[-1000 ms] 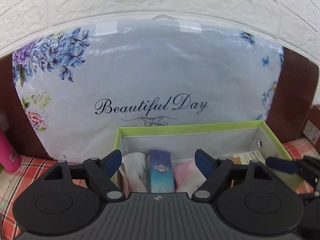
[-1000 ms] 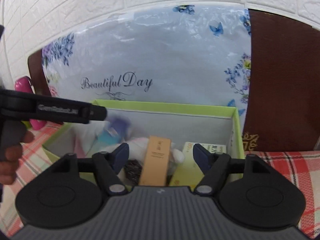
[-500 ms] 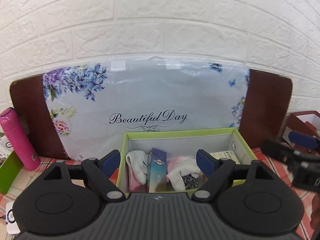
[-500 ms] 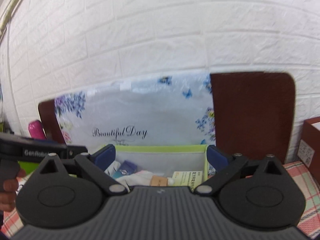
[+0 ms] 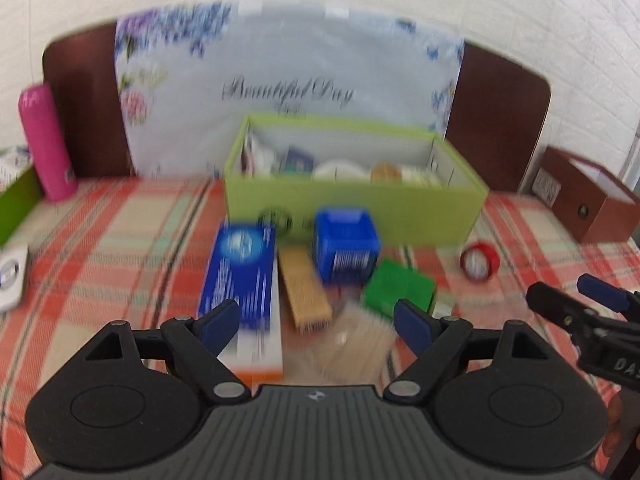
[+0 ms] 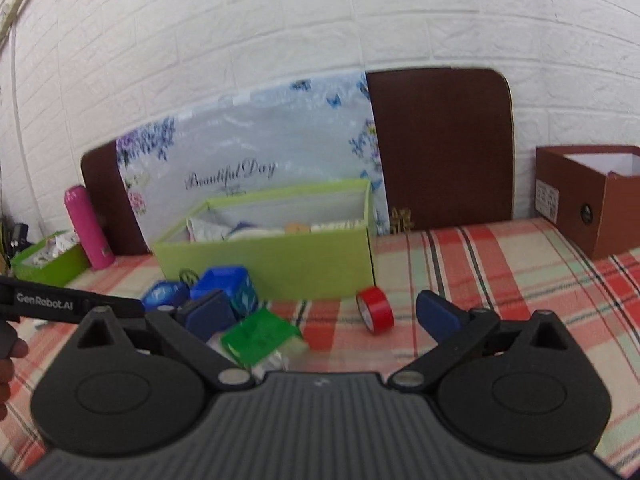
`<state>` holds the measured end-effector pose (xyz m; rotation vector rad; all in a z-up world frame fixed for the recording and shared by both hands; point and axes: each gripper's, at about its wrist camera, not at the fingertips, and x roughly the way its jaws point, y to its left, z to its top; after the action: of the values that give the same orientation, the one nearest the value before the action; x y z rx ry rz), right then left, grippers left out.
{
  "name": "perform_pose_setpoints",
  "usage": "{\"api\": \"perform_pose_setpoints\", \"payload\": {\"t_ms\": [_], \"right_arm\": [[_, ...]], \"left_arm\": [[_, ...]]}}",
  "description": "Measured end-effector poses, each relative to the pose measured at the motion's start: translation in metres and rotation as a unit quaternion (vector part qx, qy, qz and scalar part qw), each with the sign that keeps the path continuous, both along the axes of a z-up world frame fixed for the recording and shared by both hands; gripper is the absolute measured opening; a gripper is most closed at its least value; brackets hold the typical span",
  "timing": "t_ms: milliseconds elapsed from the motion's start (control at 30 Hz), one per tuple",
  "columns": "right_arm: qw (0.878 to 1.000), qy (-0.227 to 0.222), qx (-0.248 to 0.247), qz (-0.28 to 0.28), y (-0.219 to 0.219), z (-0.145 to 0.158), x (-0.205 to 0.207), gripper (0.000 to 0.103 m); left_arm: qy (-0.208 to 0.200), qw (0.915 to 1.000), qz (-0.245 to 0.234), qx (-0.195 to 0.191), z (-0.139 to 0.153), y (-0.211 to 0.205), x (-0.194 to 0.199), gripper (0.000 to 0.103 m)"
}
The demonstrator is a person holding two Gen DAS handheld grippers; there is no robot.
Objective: Organize objects
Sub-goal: 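Move both grippers back over the table toward the remaining items, then grasp the clear plastic cup with the right gripper while the left grasps the black tape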
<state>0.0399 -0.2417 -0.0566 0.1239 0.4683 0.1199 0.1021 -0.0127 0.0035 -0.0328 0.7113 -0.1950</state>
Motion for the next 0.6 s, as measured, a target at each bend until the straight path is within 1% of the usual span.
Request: {"api": "perform_pose_setpoints", "payload": {"t_ms": [100,167,233,267,333,367,400,433,467,500,533,567,600], "right_arm": [[0.999,0.018,-0.045,-0.007,0.015,-0.02,-0.009,0.102],[0.997,0.019,-0.072,-0.004,0.024,-0.025,-0.009,0.098],[0.996,0.02,-0.091,-0.006,0.032,-0.026,-0.006,0.09],[0.995,0.021,-0.098,-0.007,0.035,-0.026,-0.003,0.088],[0.993,0.027,-0.116,-0.014,0.036,-0.028,0.0,0.078],[0.992,0.03,-0.125,-0.02,0.036,-0.029,0.001,0.075],[0.991,0.036,-0.13,-0.026,0.034,-0.031,0.002,0.065],[0.99,0.045,-0.129,-0.03,0.03,-0.032,0.002,0.048],[0.99,0.054,-0.123,-0.034,0.025,-0.034,0.002,0.038],[0.991,0.062,-0.114,-0.036,0.019,-0.035,0.001,0.024],[0.992,0.066,-0.105,-0.036,0.014,-0.035,-0.002,0.018],[0.993,0.068,-0.095,-0.034,0.009,-0.034,-0.004,0.01],[0.994,0.069,-0.081,-0.029,0.004,-0.032,-0.008,0.008]], "left_arm": [[0.033,0.9994,0.004,-0.002,-0.023,0.009,-0.013,0.087],[0.048,0.9988,0.004,-0.004,-0.033,0.013,-0.019,0.087],[0.055,0.9985,-0.001,-0.004,-0.039,0.016,-0.023,0.087],[0.056,0.9984,-0.004,-0.004,-0.041,0.016,-0.025,0.087],[0.05,0.9986,-0.018,-0.004,-0.042,0.015,-0.026,0.087],[0.044,0.9987,-0.026,-0.003,-0.043,0.014,-0.026,0.087],[0.041,0.9987,-0.03,-0.001,-0.044,0.012,-0.024,0.087],[0.04,0.9986,-0.034,0.003,-0.047,0.01,-0.022,0.086],[0.041,0.9984,-0.037,0.007,-0.049,0.008,-0.019,0.083],[0.045,0.9981,-0.041,0.008,-0.052,0.007,-0.016,0.081],[0.051,0.9977,-0.045,0.005,-0.054,0.006,-0.014,0.07],[0.059,0.997,-0.049,0.0,-0.057,0.006,-0.013,0.058],[0.065,0.9964,-0.054,-0.005,-0.06,0.005,-0.013,0.052]]}}
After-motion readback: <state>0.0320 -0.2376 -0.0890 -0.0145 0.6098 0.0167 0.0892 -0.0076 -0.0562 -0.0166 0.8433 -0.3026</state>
